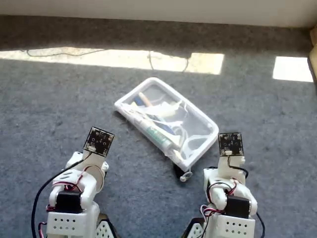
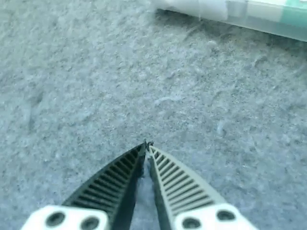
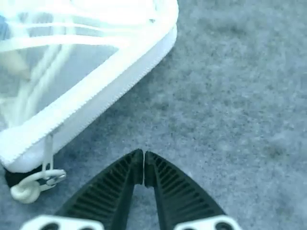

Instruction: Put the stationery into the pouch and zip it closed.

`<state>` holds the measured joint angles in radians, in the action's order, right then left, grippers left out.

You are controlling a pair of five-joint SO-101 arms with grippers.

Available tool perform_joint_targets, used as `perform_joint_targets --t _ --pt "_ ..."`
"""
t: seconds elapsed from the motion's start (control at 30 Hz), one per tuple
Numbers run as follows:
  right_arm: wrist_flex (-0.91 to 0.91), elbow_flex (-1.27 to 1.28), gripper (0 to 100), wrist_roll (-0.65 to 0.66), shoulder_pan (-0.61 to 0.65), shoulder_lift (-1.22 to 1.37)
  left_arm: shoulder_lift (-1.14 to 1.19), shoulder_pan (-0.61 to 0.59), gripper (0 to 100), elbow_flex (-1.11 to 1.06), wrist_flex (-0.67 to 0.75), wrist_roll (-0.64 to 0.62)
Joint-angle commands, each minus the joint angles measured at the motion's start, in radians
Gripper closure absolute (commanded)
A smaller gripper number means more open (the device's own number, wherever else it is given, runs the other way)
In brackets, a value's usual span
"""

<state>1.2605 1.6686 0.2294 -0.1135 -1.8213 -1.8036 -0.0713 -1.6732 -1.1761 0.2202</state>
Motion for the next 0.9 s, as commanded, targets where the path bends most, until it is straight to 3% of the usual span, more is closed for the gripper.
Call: perform_joint_targets --t 0.0,0.23,0.87 --pt "-0.013 0.153 99.5 -0.009 -0.002 -0.002 -0.005 -0.062 99 -0.022 -0.034 -0.012" --pt "-0.01 0.151 99.5 -0.005 -0.002 -0.008 -0.01 -0.088 99 -0.022 -0.14 -0.009" --pt "-0.01 0.151 99.5 -0.005 -0.002 -0.008 -0.01 -0.084 99 -0.022 -0.141 -0.009"
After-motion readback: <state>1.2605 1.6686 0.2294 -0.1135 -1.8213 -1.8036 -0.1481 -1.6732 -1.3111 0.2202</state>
